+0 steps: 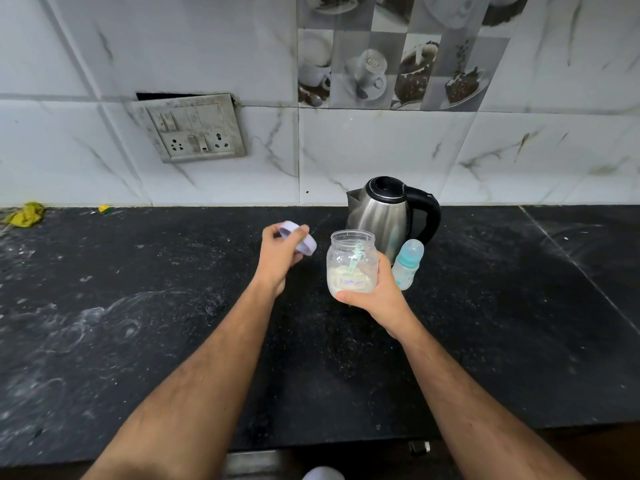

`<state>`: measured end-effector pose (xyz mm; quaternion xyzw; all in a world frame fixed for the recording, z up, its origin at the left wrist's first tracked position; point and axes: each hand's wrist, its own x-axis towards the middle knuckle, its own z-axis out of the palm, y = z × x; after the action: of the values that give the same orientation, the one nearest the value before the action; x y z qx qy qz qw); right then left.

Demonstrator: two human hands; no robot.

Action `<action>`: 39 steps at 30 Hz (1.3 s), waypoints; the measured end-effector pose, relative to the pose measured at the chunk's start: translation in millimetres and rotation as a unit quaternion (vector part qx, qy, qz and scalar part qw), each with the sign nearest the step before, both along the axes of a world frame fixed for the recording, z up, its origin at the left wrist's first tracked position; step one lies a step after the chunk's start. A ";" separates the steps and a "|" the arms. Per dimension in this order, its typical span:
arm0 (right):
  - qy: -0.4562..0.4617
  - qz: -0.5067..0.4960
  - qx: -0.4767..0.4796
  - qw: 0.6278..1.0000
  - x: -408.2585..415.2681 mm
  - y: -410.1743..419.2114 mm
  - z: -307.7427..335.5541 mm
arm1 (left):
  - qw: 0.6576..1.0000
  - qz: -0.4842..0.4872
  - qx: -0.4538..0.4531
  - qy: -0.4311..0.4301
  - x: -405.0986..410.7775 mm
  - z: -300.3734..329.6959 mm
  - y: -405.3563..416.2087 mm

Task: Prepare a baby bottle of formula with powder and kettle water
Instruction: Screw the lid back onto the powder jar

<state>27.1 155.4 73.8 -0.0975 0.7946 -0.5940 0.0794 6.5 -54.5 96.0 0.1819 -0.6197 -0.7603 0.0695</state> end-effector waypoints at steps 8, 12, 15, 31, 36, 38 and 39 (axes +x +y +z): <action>-0.010 0.014 -0.041 0.999 3.7 0.5 12.6 | 0.990 -0.104 0.068 0.065 2.5 54.9 35.0; 0.000 0.013 -0.053 0.998 2.1 4.1 20.7 | 0.984 -0.170 -0.018 0.057 8.6 59.7 38.2; 0.003 0.021 -0.052 0.998 2.4 6.5 26.1 | 0.970 -0.215 -0.093 0.062 7.0 66.9 37.3; 0.049 -0.007 -0.039 0.998 7.5 3.0 42.0 | 0.928 -0.272 -0.245 0.070 4.9 104.4 52.9; 0.060 -0.016 -0.018 0.998 12.6 -0.9 46.0 | 0.925 -0.273 -0.255 0.066 5.0 102.4 54.8; 0.058 -0.014 -0.015 0.998 14.4 -1.9 47.6 | 0.926 -0.276 -0.251 0.066 8.0 103.8 53.7; 0.056 -0.012 -0.017 0.998 15.1 -2.0 49.4 | 0.926 -0.277 -0.247 0.068 9.4 105.2 53.0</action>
<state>42.2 153.4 123.1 -0.1228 0.7885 -0.6021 0.0259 16.0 -1.5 201.2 -0.0725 -0.8075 -0.5823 -0.0594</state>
